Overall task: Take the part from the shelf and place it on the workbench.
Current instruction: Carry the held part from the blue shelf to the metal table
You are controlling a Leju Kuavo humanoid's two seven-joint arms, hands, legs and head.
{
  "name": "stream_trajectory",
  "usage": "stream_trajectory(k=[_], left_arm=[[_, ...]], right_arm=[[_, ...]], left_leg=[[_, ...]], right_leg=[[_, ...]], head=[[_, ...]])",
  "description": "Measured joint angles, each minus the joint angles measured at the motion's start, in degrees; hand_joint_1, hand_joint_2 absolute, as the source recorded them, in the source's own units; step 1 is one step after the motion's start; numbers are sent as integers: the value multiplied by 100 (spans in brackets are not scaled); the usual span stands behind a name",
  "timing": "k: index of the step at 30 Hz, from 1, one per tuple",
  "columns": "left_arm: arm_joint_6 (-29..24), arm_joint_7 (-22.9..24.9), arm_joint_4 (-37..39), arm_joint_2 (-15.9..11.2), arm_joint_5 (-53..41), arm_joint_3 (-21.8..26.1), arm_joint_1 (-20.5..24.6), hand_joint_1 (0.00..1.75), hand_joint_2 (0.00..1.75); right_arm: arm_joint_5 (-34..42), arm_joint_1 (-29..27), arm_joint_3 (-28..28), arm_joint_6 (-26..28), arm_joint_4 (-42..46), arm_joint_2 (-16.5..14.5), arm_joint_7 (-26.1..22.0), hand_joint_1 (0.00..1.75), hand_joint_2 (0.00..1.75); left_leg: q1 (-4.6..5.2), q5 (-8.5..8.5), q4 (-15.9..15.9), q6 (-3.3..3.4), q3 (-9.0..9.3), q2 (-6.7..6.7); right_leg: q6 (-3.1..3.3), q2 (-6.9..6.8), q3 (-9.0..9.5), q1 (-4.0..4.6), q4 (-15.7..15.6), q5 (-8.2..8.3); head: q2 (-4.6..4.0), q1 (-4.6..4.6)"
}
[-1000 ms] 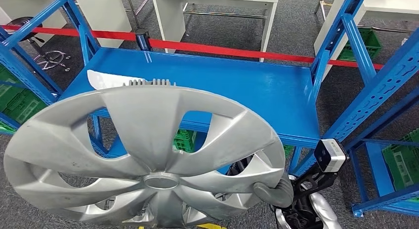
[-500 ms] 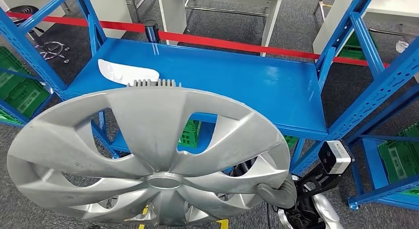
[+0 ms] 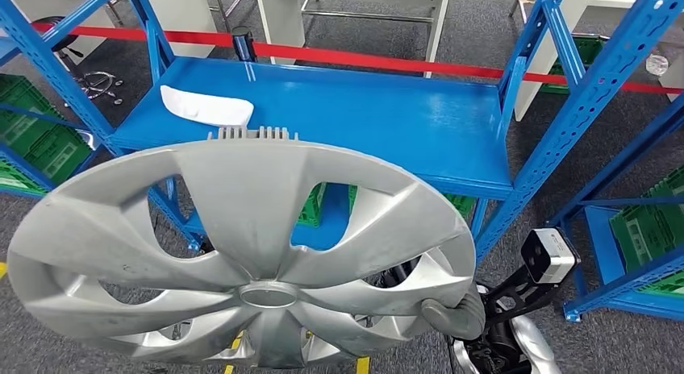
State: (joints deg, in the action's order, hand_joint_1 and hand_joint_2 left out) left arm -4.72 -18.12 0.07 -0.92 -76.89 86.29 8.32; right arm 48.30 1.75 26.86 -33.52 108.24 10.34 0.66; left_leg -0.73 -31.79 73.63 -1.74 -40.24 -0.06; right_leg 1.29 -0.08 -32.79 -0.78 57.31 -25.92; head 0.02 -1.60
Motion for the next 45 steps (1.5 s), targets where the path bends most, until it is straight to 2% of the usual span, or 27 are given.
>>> stream_trajectory(k=[2, 4, 6, 8, 9, 11, 13, 14, 15, 17, 18, 20, 21, 23, 24, 25, 28, 29, 31, 32, 34, 36, 39, 41, 43, 44, 45], left_arm=[[-1, -1, -1, -1, 0, 0, 7, 0, 175], [-3, -4, -1, -9, -1, 0, 28, 0, 175], [-8, -13, 0, -16, -2, 0, 39, 0, 175], [-11, -17, 0, -22, -2, 1, 34, 0, 175], [-11, -18, 0, -26, -3, 1, 37, 0, 175], [-11, -19, 0, -24, -3, 1, 47, 0, 175], [-11, -23, 0, -24, -4, 0, 48, 0, 175], [-11, -27, 0, -23, -4, 0, 47, 0, 175], [-13, -32, 0, -22, -4, 0, 48, 0, 175], [-20, -39, 0, -16, -5, 0, 52, 0, 175], [-24, -39, 0, -11, -6, 0, 54, 0, 175], [-26, -44, 0, -3, -8, 1, 60, 0, 175], [-26, -48, 0, -1, -8, 1, 62, 0, 175], [-26, -52, 0, -3, -9, 1, 59, 0, 175], [-26, -52, 0, -3, -9, 0, 55, 0, 175], [-26, -52, 0, -6, -9, 1, 51, 0, 175], [-26, -52, 0, -13, -9, 2, 51, 0, 175], [-26, -52, 0, -11, -9, 2, 53, 0, 175], [-26, -52, 0, -7, -9, 2, 55, 0, 175], [-26, -52, 0, -5, -9, 2, 57, 0, 175], [-26, -52, -2, -17, -9, 2, 71, 0, 175], [-26, -52, -3, -28, -9, 2, 87, 0, 175], [-26, -51, -2, -35, -9, 2, 84, 0, 175], [-26, -51, -2, -35, -9, 2, 89, 0, 175], [-26, -51, -2, -32, -8, 2, 93, 0, 175], [-26, -51, -2, -31, -8, 2, 91, 0, 175], [-26, -51, -2, -29, -6, 2, 90, 0, 175]], right_arm=[[-2, 0, -1, -9, 0, -3, 0, 175, 175], [-6, 3, -4, -23, 1, -8, 1, 175, 175], [-13, 7, -7, -36, 2, -15, 0, 175, 175], [-19, 3, -9, -45, 2, -21, -2, 175, 175], [-21, 2, -10, -48, 2, -22, -2, 175, 175], [-26, 1, -18, -49, 2, -20, -2, 175, 175], [-30, -3, -26, -49, 1, -19, -2, 175, 175], [-33, -5, -32, -49, 1, -18, -2, 175, 175], [-37, -5, -38, -49, 0, -17, -2, 175, 175], [-42, -1, -49, -49, 0, -15, -2, 175, 175], [-43, 5, -55, -49, 0, -16, -2, 175, 175], [-47, 10, -71, -50, -1, -17, -3, 175, 175], [-49, 10, -80, -51, -1, -17, -4, 175, 175], [-49, 4, -94, -57, -1, -16, -6, 175, 175], [-48, 3, -96, -62, -2, -16, -7, 175, 175], [-46, 1, -97, -68, -2, -17, -7, 175, 175], [-48, -1, -96, -84, -2, -20, -7, 175, 175], [-48, -2, -96, -86, -2, -20, -7, 175, 175], [-48, -9, -96, -86, -2, -20, -7, 175, 175], [-48, -13, -96, -86, -2, -20, -7, 175, 175], [-48, -19, -97, -87, -2, -21, -7, 175, 175], [-49, -17, -98, -89, -1, -22, -7, 175, 175], [-47, -21, -99, -89, -1, -25, -8, 175, 175], [-47, -31, -103, -89, -2, -21, -7, 175, 175], [-48, -36, -106, -91, -2, -16, -7, 175, 175], [-48, -37, -107, -95, -4, -14, -7, 175, 175], [-48, -37, -107, -99, -6, -12, -7, 175, 175]], left_leg=[[-2, 245, -562, 30, 516, -6], [23, 277, -1381, 95, 1117, -24], [70, 223, -1735, 166, 1325, -36], [89, 337, -1787, 251, 1248, -14], [84, 413, -1816, 303, 1196, 2], [69, 583, -1858, 381, 1048, 28], [82, 732, -1849, 407, 850, 34], [88, 806, -1841, 407, 746, 39], [91, 877, -1827, 401, 641, 42], [89, 1004, -1777, 374, 436, 45], [94, 1055, -1734, 352, 341, 42], [104, 1151, -1655, 292, 213, 37], [103, 1200, -1637, 255, 184, 36], [84, 1299, -1651, 188, 162, 30], [69, 1239, -1617, 152, 133, 24], [58, 1067, -1502, 116, 89, 18], [21, 183, -592, 22, -93, 8], [12, 42, -269, 7, -120, 7], [3, 163, -64, 12, 47, 6], [4, 304, -259, 33, 279, 3], [23, 343, -1073, 108, 937, -10], [70, 191, -1679, 184, 1337, -17], [105, 300, -1856, 307, 1300, 10], [86, 480, -1916, 393, 1185, 40], [96, 646, -1911, 428, 998, 54], [100, 728, -1907, 425, 895, 59], [103, 808, -1901, 419, 783, 64]], right_leg=[[-32, 5, -118, 2, 11, 94], [-83, 5, -182, 13, 12, 180], [-155, -5, -204, 10, -1, 266], [-218, -8, -243, -5, -7, 325], [-215, -4, -303, -7, 67, 247], [-143, 2, -499, -9, 534, -182], [-109, 2, -691, -9, 1279, -636], [-138, 2, -719, -11, 1563, -723], [-192, 2, -661, -13, 1675, -693], [-302, 0, -255, -17, 1300, -459], [-313, -1, 62, -13, 869, -419], [-255, 6, 521, 7, 145, -503], [-209, 11, 601, 24, -25, -566], [-128, 9, 536, 32, -53, -517], [-84, 3, 493, 25, -50, -457], [-44, -3, 438, 12, -54, -389], [13, -10, 225, 6, -50, -177], [12, -9, 148, 11, -46, -108], [-2, -4, -21, 24, -38, 33], [-15, 0, -105, 32, -35, 101], [-54, 3, -215, 50, -32, 216], [-119, -12, -249, 46, -42, 316], [-201, -24, -307, 21, -25, 377], [-154, -14, -455, 25, 312, 29], [-103, -9, -659, 21, 1037, -508], [-122, -9, -721, 17, 1392, -658], [-172, -8, -717, 10, 1621, -686]], head=[[1, -1], [1, 4], [1, 9], [1, 8], [0, 14], [0, 29], [0, 46], [0, 50], [1, 52], [1, 54], [1, 55], [1, 38], [1, 33], [1, 34], [1, 31], [1, 27], [1, 19], [1, 18], [1, 17], [1, 16], [0, 20], [0, 23], [1, 22], [1, 45], [1, 66], [1, 68], [1, 69]])
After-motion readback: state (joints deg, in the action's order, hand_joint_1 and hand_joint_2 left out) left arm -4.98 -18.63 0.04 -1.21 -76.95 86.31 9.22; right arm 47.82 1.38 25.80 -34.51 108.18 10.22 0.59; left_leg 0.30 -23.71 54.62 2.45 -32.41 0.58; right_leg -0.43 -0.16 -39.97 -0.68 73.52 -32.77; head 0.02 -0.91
